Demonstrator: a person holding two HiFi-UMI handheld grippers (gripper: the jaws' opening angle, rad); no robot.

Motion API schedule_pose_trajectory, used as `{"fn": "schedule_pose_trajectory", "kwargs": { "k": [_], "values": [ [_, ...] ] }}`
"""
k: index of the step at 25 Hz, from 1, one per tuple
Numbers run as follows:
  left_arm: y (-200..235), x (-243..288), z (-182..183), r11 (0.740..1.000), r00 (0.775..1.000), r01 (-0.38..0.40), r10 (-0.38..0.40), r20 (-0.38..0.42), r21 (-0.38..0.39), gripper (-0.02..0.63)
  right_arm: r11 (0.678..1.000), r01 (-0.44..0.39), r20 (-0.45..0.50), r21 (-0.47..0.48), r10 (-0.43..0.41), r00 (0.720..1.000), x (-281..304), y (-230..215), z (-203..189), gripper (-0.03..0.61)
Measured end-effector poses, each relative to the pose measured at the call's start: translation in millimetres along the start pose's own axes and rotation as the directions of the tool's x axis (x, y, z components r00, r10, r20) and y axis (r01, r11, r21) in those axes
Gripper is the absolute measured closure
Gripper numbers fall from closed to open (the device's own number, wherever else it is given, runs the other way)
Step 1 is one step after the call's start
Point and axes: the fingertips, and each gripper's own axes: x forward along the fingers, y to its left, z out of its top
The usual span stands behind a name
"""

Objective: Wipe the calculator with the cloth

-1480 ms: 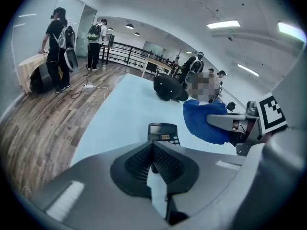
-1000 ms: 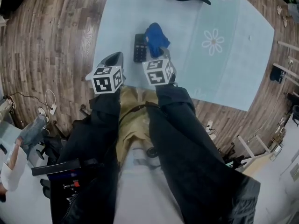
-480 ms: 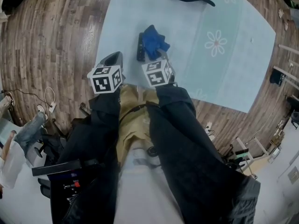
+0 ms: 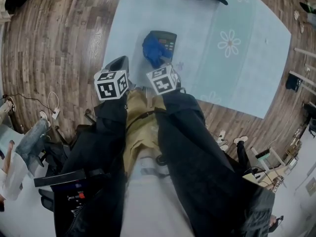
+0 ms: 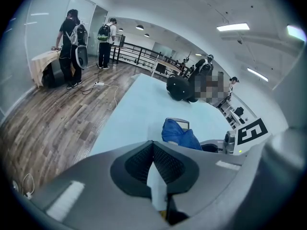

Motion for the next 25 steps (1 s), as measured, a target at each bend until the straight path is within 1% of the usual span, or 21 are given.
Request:
{"fn": "schedule_pose_trajectory", "kwargs": {
  "k": [3,6,10,13,17,19,22,25],
  "values": [
    [1,-1,-3,1.000,1.000,-0.002,0.002,0.003,-0.004,0.618,0.999,-0.033,0.003,0.004,0.033,0.999,0,11,-2,0.512],
    [3,-3,-4,1.000,1.000,-0.003,0.003,0.007,-0.007,0.618,0.999,-0.052,0.026,0.014,0.052,0.998,-4,18,2,0.511],
    [7,-4,-1,1.000,1.000,-0.005,0.005,0.019,-0.011,0.618,0.997,-0.071,0.088,0.042,0.067,0.994,-18,23,19,0.511],
    [5,-4,2,1.000,1.000,0.002,-0.002,0.029,-0.011,0.618,0.995,-0.076,0.139,0.068,0.066,0.988,-35,18,28,0.511],
    [1,-7,2,1.000,0.999,0.012,-0.012,0.036,-0.010,0.618,0.993,-0.059,0.208,0.100,0.037,0.978,-64,1,40,0.511],
    [0,-6,0,1.000,0.999,0.015,-0.014,0.033,-0.012,0.617,0.992,-0.037,0.232,0.119,0.008,0.973,-77,-13,45,0.511],
    [-2,-3,0,1.000,0.999,0.020,-0.019,0.026,-0.014,0.618,0.988,0.015,0.263,0.151,-0.055,0.963,-93,-43,55,0.511],
    [-4,-2,-1,1.000,1.000,0.022,-0.022,0.021,-0.013,0.618,0.982,0.097,0.279,0.164,-0.140,0.950,-105,-76,63,0.511]
  ]
}}
